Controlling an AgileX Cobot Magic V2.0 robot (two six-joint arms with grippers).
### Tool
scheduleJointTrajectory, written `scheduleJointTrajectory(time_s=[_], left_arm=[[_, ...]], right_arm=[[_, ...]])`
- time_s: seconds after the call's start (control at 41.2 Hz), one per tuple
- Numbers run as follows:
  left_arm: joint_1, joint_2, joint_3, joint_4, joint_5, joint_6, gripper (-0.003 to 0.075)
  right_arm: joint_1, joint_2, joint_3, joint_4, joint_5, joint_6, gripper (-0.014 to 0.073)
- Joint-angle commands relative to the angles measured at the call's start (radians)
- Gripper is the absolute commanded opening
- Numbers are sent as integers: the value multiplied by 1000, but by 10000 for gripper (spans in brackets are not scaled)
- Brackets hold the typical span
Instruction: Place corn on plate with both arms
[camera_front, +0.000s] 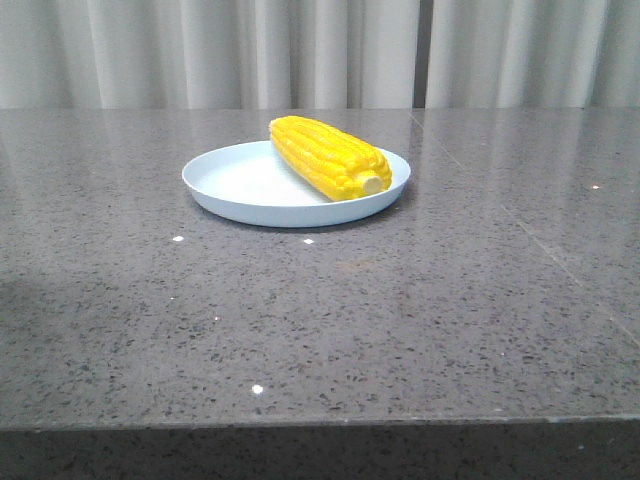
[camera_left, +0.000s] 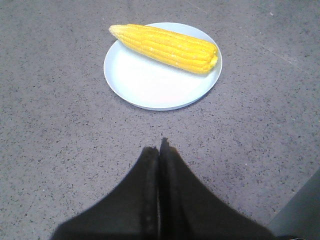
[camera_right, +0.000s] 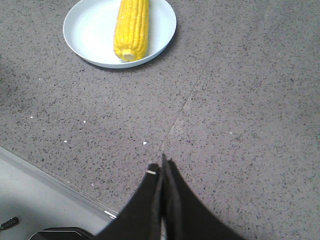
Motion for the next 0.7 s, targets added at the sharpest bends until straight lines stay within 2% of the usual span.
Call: scheduleJointTrajectory(time_s=[0.0, 0.146, 0.194, 0.364, 0.485, 0.679], left_arm=[[-7, -4, -26, -5, -76, -3, -20], [-18, -14, -26, -8, -76, -3, -20], [-5, -26, -26, 42, -92, -1, -20], [148, -130, 39, 89, -174, -1, -20], [268, -252, 166, 89, -311, -1, -20], [432, -500, 480, 89, -603, -1, -20]], right_arm=[[1, 2, -22, -19, -67, -9, -68], [1, 2, -22, -19, -67, -9, -68], [1, 2, -22, -19, -67, -9, -68], [1, 2, -22, -20, -67, -9, -68], [1, 2, -22, -20, -67, -9, -68], [1, 2, -22, -20, -67, -9, -68]])
